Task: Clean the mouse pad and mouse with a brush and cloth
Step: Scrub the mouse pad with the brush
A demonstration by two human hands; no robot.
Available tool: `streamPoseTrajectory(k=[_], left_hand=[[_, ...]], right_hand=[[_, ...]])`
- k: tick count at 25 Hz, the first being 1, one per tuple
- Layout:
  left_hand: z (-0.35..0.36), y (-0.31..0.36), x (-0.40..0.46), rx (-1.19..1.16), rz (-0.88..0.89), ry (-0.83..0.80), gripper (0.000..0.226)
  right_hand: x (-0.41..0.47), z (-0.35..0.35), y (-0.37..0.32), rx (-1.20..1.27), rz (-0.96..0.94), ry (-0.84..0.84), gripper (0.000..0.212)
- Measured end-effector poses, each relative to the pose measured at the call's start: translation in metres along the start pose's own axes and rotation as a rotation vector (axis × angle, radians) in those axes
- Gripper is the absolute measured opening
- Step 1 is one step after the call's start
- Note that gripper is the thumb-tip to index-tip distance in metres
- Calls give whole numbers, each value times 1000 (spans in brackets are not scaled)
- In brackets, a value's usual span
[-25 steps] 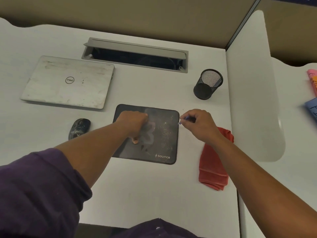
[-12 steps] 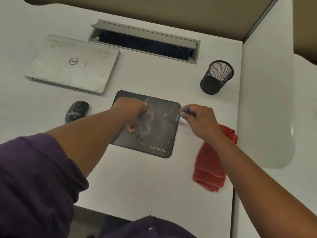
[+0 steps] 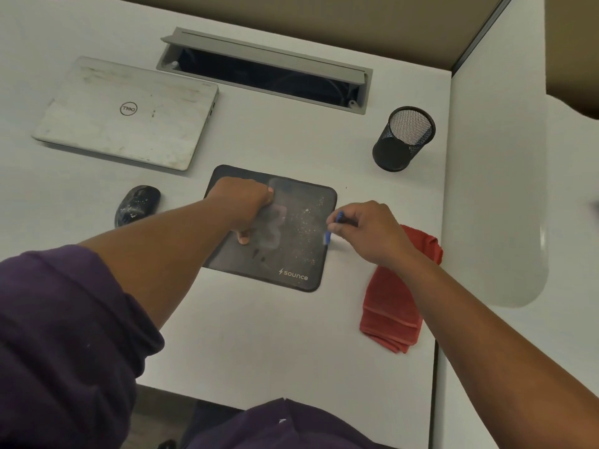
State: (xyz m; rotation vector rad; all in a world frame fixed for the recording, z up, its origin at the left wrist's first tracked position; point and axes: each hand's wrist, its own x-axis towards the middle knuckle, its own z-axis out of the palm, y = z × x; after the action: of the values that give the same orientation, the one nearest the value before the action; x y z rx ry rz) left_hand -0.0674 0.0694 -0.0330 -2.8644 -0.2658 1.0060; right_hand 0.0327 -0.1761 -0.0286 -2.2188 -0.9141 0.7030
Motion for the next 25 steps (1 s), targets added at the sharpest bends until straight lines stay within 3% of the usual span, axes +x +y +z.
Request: streamPoseTrajectory(k=[3,8,13,18,22,25], left_hand=[[0,0,0,-5,1,-10,63],[2,-2,1,-17,-3,1,70],[3,-2,2,-18,2,2,66],[4,-2,2,-26,5,-1,69],[3,-2,2,-28,8,0,70],[3,-2,2,-22,6,-1,69]], right_hand=[[12,-5,-7,50,-22,197,10],[5,0,-3,-33,74,-126,11],[6,1,-8,4,-25,101,9],[-24,17,-4,-21,4,-185,13],[-19,15,-9,66,-53,46,10],[-25,18,-7,-32,-38,-81,11]])
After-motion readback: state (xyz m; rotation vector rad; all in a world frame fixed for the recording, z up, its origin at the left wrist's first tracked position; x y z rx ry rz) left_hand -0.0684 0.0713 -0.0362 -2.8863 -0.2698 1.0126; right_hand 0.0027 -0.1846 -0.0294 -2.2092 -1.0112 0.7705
